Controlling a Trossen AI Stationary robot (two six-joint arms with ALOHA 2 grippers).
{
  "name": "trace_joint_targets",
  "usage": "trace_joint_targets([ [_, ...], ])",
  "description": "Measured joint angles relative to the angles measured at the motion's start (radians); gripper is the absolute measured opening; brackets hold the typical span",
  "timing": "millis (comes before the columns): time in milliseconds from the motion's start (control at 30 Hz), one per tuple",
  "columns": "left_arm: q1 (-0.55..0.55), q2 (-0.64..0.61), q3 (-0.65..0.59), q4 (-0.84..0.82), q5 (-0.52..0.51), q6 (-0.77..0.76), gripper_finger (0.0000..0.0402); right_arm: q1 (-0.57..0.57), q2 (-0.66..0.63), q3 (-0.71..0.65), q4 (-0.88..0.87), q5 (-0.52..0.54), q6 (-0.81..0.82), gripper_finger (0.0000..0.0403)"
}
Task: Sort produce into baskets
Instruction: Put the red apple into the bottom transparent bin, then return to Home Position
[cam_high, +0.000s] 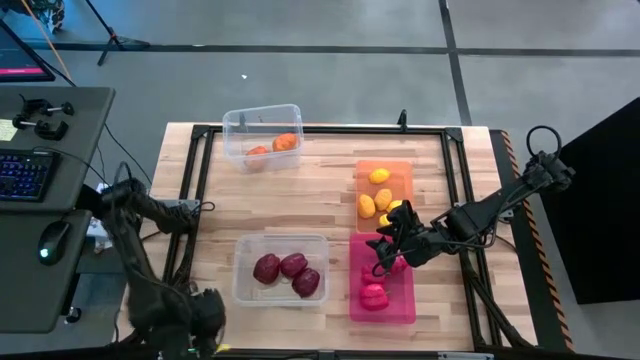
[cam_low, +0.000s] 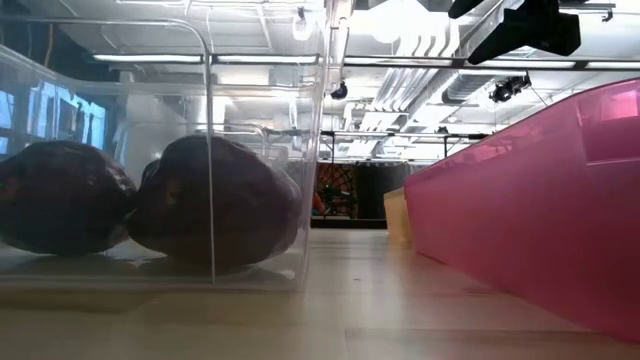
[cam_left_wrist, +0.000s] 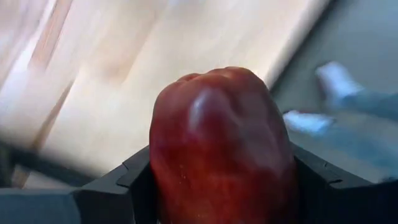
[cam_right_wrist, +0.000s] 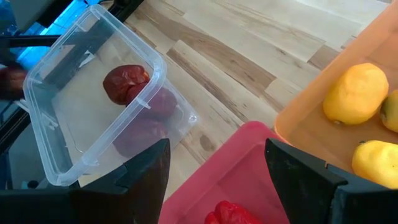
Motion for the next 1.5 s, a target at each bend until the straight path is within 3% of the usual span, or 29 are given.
trace_joint_targets([
  [100, -0.016, -0.058, 0.091, -0.006, -0.243, 0.082, 0.0227, 0.0, 0.0, 0.0, 0.0, 0.001, 0.006, 0.0252],
  [233, 0.007, -0.121, 0.147, -0.009, -0.665, 0.194, 0.023, 0.0, 0.0, 0.0, 0.0, 0.002, 0.024, 0.0252],
  [300, 0.062, -0.132, 0.144, -0.011, -0.747, 0.287, 0.0241, 0.0, 0.0, 0.0, 0.0, 0.003, 0.026, 0.0252],
  [467, 0.243, -0.116, 0.138, 0.003, -0.714, 0.477, 0.0255, 0.0, 0.0, 0.0, 0.0, -0.001, 0.026, 0.0252],
  [767, 0.402, -0.11, 0.138, 0.004, -0.668, 0.481, 0.0265, 0.0, 0.0, 0.0, 0.001, 0.015, 0.034, 0.0252],
  [1000, 0.395, -0.086, 0.129, 0.0, -0.702, 0.429, 0.0272, 0.0, 0.0, 0.0, 0.0, 0.003, 0.033, 0.0252],
  [1333, 0.393, -0.085, 0.057, 0.121, -0.596, 0.42, 0.0383, 0.0, 0.0, 0.0, 0.001, 0.026, 0.044, 0.0252],
  [1500, 0.382, -0.095, 0.067, 0.157, -0.606, 0.509, 0.0392, 0.0, 0.0, 0.0, 0.012, 0.025, 0.053, 0.0252],
])
